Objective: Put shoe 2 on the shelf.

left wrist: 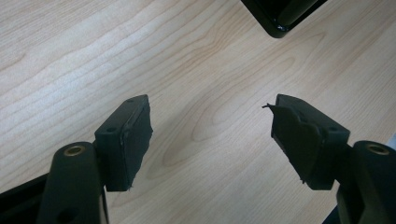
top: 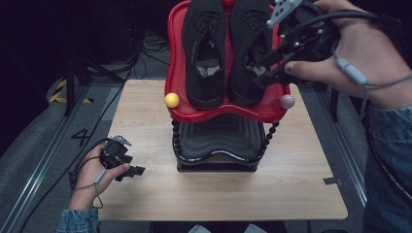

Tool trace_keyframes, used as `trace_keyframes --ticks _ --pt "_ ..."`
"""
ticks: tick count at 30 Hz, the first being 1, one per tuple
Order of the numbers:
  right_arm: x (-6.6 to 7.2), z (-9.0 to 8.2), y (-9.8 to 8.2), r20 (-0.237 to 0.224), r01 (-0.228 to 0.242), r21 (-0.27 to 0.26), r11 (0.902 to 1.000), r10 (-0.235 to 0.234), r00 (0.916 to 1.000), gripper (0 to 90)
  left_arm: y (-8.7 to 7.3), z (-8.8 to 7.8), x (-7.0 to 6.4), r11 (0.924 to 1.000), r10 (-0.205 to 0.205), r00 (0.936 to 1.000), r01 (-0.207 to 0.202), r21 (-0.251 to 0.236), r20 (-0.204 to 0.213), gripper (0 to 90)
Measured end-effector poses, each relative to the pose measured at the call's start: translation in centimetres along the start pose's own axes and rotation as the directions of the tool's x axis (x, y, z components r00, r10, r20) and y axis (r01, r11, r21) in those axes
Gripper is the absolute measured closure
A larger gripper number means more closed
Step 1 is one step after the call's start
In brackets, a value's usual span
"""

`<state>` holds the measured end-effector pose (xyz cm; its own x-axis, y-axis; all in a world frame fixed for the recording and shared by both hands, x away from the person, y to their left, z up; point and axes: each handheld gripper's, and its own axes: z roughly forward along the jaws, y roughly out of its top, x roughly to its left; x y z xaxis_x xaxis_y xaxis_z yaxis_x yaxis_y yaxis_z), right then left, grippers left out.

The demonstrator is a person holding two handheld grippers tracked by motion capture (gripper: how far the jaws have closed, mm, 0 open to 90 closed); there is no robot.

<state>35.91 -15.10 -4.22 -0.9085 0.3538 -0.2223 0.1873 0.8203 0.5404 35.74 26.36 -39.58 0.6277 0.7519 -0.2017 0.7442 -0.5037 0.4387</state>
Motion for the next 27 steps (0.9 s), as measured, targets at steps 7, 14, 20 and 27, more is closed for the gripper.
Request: trace_keyframes --ticks 7,14,20,27 --pt "-0.5 -2.5 -2.1 0.045 -0.042 -0.050 0.9979 0.044 0.9980 44.0 0.5 0.3 0.1 0.9999 0.012 0.9999 -0.012 0.005 0.004 29.5" --pt "-1.2 -3.9 -4.4 0.068 -0.087 -0.072 0.9936 0.092 0.9934 42.7 0.6 0.4 0.2 0.9999 0.011 0.9999 -0.011 0.006 0.007 29.5" --pt "-2.1 -4.6 -7.1 0.082 -0.150 -0.072 0.9861 0.156 0.9844 41.7 0.4 0.2 0.4 1.0000 0.002 1.0000 -0.002 0.003 0.000 29.4" --pt "-3.2 -4.5 -9.5 0.091 -0.202 -0.066 0.9772 0.207 0.9741 40.3 0.1 0.0 0.6 1.0000 -0.009 0.9999 0.009 0.000 -0.009 29.4"
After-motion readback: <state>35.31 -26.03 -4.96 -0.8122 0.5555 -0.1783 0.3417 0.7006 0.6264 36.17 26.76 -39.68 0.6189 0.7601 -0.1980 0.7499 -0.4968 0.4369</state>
